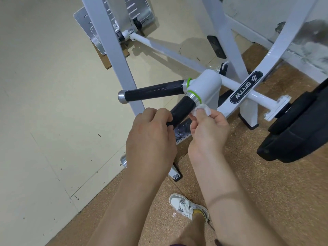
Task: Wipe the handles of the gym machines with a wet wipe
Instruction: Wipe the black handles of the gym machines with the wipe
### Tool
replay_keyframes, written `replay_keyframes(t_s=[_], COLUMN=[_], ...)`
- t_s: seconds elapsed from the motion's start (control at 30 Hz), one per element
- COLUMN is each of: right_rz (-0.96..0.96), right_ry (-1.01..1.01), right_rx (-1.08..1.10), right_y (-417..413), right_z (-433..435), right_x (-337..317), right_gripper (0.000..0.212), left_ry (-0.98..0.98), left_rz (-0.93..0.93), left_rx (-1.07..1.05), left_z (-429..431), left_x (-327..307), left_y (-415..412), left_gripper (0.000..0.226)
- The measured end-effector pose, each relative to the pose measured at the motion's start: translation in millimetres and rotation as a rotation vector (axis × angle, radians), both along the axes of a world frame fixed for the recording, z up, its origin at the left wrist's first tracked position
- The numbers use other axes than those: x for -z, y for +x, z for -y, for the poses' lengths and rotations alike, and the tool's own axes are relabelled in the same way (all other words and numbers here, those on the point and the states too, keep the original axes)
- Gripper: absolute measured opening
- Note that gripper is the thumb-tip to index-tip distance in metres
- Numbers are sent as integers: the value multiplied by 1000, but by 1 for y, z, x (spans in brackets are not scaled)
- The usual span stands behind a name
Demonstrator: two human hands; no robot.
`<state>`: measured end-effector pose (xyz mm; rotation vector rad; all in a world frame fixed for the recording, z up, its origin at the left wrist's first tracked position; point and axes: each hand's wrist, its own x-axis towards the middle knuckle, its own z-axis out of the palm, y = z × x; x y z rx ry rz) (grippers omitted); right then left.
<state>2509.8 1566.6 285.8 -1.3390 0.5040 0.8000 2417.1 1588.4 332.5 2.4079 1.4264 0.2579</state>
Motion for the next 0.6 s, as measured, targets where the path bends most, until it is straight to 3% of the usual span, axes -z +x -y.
replay_keyframes(t_s=[0.23,0.4,0.53,0.6], right_rz=[-189,-56,-107,-40], right_ry=[-11,-13,-25,13], right_rx=[-88,-65,-131,-131], right_y=[7,10,6,8], right_z=[-5,10,-1,8], right_x=[-7,-10,-7,-10], right_gripper=[19,14,21,18], left_ry=[21,23,32,38], left_rz=[11,27,33,38], left_rx=[22,42,23,12], left_z=[-1,-3,-3,-2], left_x=[4,5,7,8], left_y=[5,7,12,13], left_gripper=[21,25,29,29])
